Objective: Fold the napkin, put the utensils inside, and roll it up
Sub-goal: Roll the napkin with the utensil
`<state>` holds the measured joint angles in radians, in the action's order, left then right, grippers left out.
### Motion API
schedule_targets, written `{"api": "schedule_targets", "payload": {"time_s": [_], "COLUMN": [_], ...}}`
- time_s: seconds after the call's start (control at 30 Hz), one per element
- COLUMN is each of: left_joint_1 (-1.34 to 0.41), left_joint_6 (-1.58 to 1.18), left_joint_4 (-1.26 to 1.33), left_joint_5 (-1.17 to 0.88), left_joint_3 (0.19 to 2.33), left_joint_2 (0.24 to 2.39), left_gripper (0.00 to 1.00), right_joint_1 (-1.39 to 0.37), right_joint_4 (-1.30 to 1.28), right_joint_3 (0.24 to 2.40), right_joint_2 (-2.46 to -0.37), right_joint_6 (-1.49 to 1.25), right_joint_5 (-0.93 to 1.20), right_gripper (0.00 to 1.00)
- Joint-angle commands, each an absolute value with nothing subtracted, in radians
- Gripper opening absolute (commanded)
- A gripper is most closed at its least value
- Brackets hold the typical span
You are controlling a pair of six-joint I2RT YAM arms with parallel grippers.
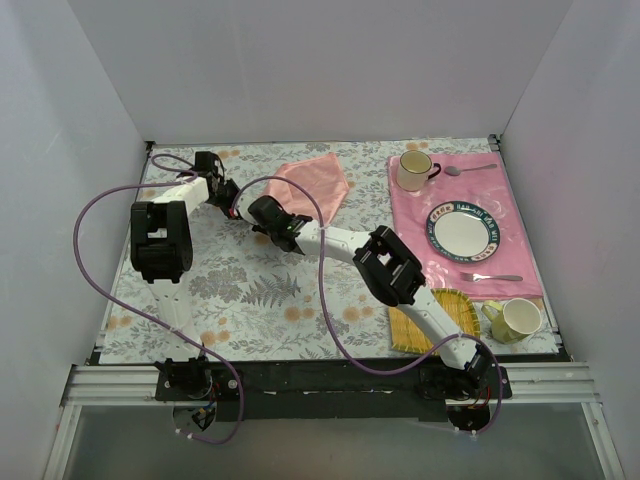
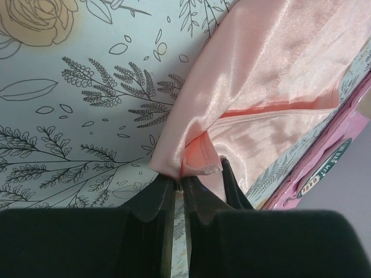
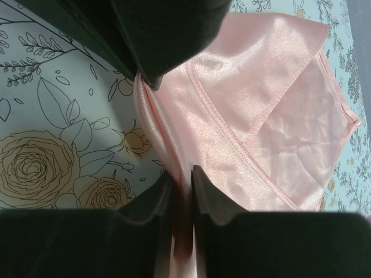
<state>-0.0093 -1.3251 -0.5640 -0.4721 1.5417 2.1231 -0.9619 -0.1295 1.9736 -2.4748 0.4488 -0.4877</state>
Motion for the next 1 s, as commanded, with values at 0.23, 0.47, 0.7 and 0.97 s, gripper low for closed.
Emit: {"api": "schedule_targets", "payload": {"time_s": [0.23, 0.47, 0.7, 0.97], "left_joint_1": [-0.002, -0.002, -0.002, -0.002], "left_joint_6": [-1.299, -1.293, -1.279, -1.272], "left_joint_4": [-0.588, -0.594, -0.592, -0.589], "left_joint_5": [-0.517, -0.523, -0.522, -0.528], "left_joint_3": [1.591, 1.601, 1.586, 1.577], "left_joint_2": [2.112, 2.114, 2.099, 2.094], "left_gripper": [0.00, 0.00, 0.00, 0.00], "right_joint_1": [-0.954, -0.953, -0.948, -0.945], "right_joint_4": [-0.229, -0.339, -0.367, -0.333], "right_joint_3": [1.999, 2.071, 2.085, 2.043], "right_joint_2": [-2.514, -2.529, -2.502, -2.467], "right_joint_6": [0.422, 0.345, 0.316, 0.342], "right_joint_5": [-0.416, -0.319, -0.284, -0.273], "right_gripper": [0.01, 0.01, 0.01, 0.51]}}
